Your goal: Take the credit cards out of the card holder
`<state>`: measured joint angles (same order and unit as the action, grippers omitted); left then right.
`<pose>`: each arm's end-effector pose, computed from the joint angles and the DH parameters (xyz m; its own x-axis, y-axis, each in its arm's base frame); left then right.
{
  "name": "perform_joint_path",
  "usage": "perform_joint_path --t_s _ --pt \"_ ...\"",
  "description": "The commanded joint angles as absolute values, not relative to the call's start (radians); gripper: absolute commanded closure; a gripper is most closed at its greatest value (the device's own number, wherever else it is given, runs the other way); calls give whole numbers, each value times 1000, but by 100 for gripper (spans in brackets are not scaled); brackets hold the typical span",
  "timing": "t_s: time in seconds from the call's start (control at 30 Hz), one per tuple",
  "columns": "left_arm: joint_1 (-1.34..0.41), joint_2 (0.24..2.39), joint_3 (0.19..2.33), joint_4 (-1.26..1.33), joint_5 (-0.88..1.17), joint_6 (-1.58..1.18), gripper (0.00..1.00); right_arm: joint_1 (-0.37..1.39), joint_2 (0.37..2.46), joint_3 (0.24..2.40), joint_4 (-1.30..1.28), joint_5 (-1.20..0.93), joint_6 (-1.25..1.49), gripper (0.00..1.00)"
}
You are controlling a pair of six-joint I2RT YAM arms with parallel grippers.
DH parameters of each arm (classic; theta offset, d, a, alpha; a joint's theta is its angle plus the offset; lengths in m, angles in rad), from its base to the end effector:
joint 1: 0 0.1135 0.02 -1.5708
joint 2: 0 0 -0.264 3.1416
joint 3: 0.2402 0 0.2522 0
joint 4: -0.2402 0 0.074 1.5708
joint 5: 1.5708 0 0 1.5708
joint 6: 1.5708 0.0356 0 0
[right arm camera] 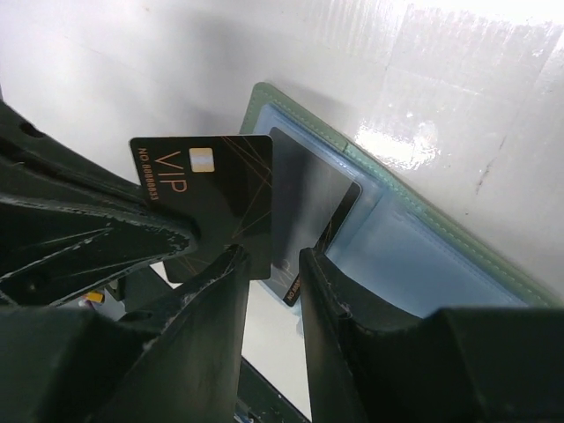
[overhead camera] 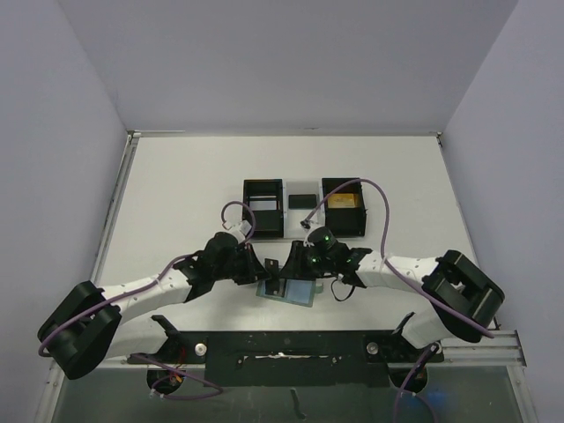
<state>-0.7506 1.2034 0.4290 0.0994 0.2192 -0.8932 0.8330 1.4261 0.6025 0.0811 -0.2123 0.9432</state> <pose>0.1608 -0.1606 0.1635 -0.9019 -0.1987 -0.3836 0.1392 0.7070 -0.6934 0.1778 0.2067 0.1622 -0.9371 0.1455 -0.3173 -0.1179 0.7236 0.6800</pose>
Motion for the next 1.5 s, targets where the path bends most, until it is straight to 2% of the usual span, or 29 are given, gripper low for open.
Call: perform_joint_path --t_s 0.0,0.1,0.27,0.47,0.6,0.73,0.83,0.97,1.07,1.2,1.3,1.47 --pt "-741 1199 425 124 209 -883 100 847 1466 643 126 -218 943 70" --pt "-741 1216 418 134 212 -884 100 849 1475 621 50 -130 936 68" --pt "-741 1221 422 112 206 -875 100 840 1451 589 21 -117 903 67" --pt "-741 1189 421 142 207 -876 100 838 1318 600 15 -108 859 59" --pt "-740 1163 416 178 217 -873 100 821 1242 592 7 -83 849 41" --pt "-738 1134 391 244 234 -886 100 790 1155 539 54 -70 850 17" --pt "-738 1103 361 304 242 -906 100 776 1081 489 117 -59 841 10" --pt "-736 1048 328 371 250 -918 100 775 989 409 221 -4 816 7" --pt "-736 1006 303 453 273 -930 100 742 930 400 211 -47 735 6" --pt "-736 946 298 487 309 -918 100 597 884 437 138 -246 640 5" --pt "-735 914 291 526 331 -923 100 514 870 409 259 -463 676 6" --pt "-737 895 256 681 350 -990 100 513 920 372 494 -638 822 13"
